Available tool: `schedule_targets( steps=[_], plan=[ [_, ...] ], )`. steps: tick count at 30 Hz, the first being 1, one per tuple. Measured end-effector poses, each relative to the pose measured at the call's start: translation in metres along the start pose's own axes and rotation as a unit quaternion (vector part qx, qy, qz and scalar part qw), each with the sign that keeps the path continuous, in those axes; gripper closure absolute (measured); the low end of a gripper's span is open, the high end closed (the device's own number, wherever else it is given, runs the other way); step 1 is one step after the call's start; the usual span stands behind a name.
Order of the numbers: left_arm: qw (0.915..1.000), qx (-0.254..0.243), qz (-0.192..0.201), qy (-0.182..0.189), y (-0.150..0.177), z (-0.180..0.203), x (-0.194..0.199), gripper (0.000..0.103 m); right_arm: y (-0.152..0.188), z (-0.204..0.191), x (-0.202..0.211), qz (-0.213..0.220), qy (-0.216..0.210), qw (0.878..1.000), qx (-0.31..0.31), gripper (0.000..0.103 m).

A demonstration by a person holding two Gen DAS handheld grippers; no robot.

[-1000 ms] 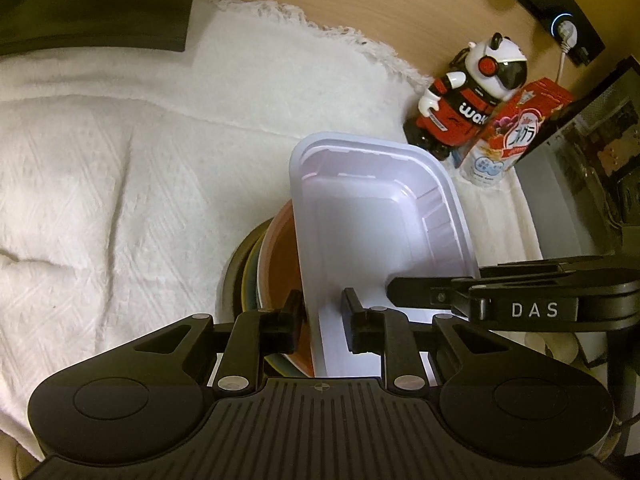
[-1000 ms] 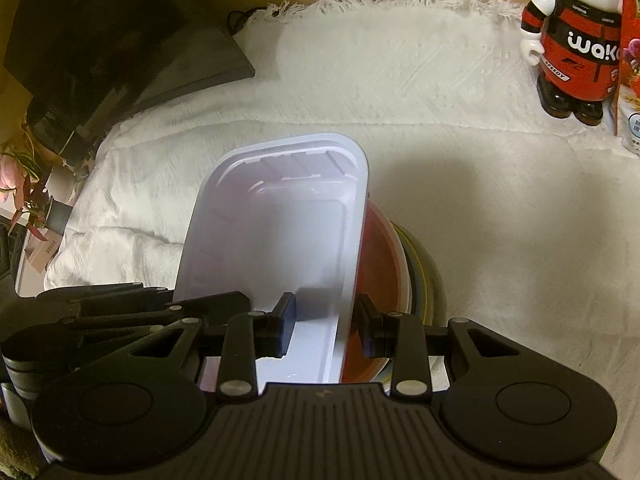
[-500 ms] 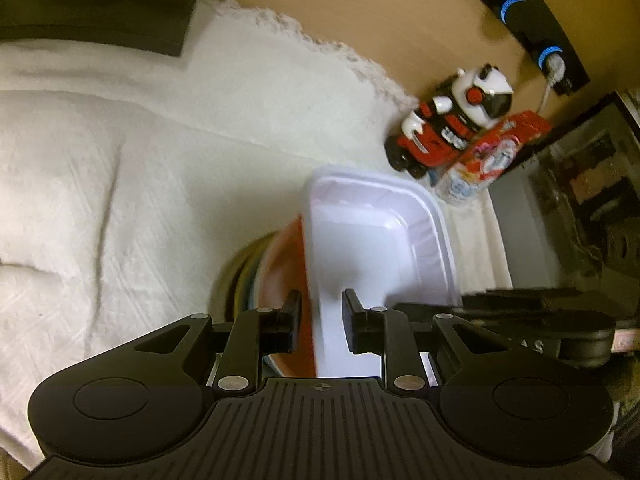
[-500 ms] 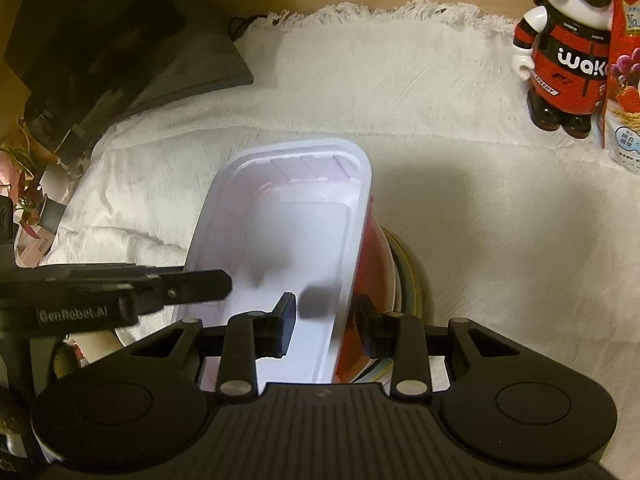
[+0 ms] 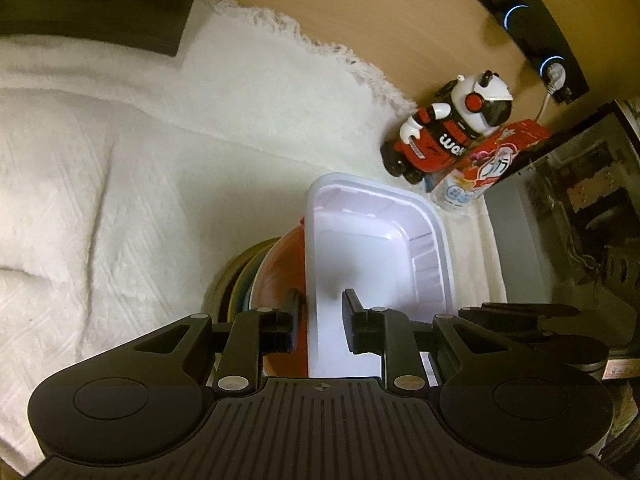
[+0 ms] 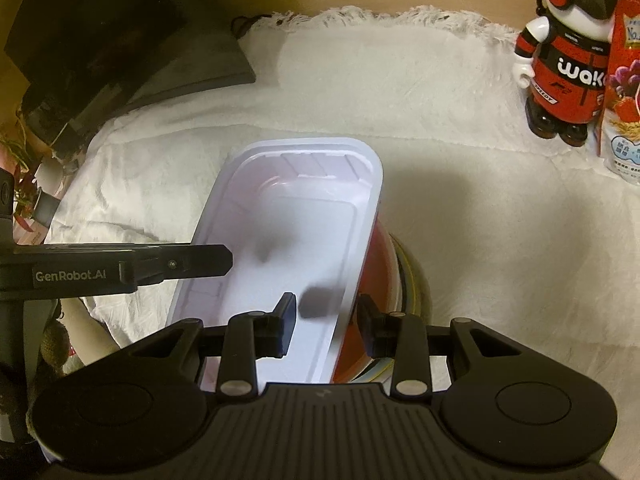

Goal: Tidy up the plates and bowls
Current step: 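Lower the tray onto the stacked bowls and open the left tool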

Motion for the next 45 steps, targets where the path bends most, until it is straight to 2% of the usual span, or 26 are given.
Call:
schedule_targets(
  steps=[8, 15, 20, 22, 24, 33, 38, 45],
  plan=[
    [0.9999, 0.006, 0.006, 0.007, -0.006, -0.004, 0.004, 0.079, 0.002, 0.002, -0.002, -0.007, -0.011, 1.0, -0.004, 0.068],
    [0.9999, -0.006, 0.007, -0.009, -0.004, -0.005, 0.017, 0.079, -0.002, 0.009, 0.01, 0.009, -0.014, 1.0, -0.014, 0.067],
    [1.0, -0.006, -0.001, 0.007, -0.002, -0.001, 0.013, 0.082, -0.004, 0.014, 0.017, 0.027, -0.012, 0.999, -0.013, 0.067],
    [0.9999, -0.009, -0.004, 0.009, -0.002, 0.003, 0.011, 0.083, -0.005, 0.014, 0.017, 0.033, -0.004, 0.999, -0.008, 0.07],
    [0.9999, -0.014, -0.006, 0.009, -0.003, 0.007, 0.009, 0.083, -0.006, 0.016, 0.016, 0.034, -0.001, 0.999, -0.005, 0.079],
    [0.9999, -0.015, -0.005, 0.006, -0.012, 0.008, 0.001, 0.084, -0.003, 0.021, 0.004, 0.024, -0.006, 1.0, -0.011, 0.083],
    [0.9998, -0.015, -0.014, 0.002, -0.01, 0.007, -0.004, 0.084, -0.002, 0.023, 0.001, 0.021, -0.011, 1.0, -0.018, 0.083],
    [0.9999, -0.013, -0.007, 0.001, -0.01, 0.008, 0.0, 0.084, -0.004, 0.022, 0.004, 0.023, -0.015, 1.0, -0.013, 0.083]
  ],
)
Point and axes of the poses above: each gripper's, at about its wrist camera, not at the fingertips, and x roughly against the way its jaws point, z to its right, y to its underside, the point moved 9 cm from there along -x, roughly the way its jaws point, and after that the axes turned 1 degree about z, right-handed, at the moved point
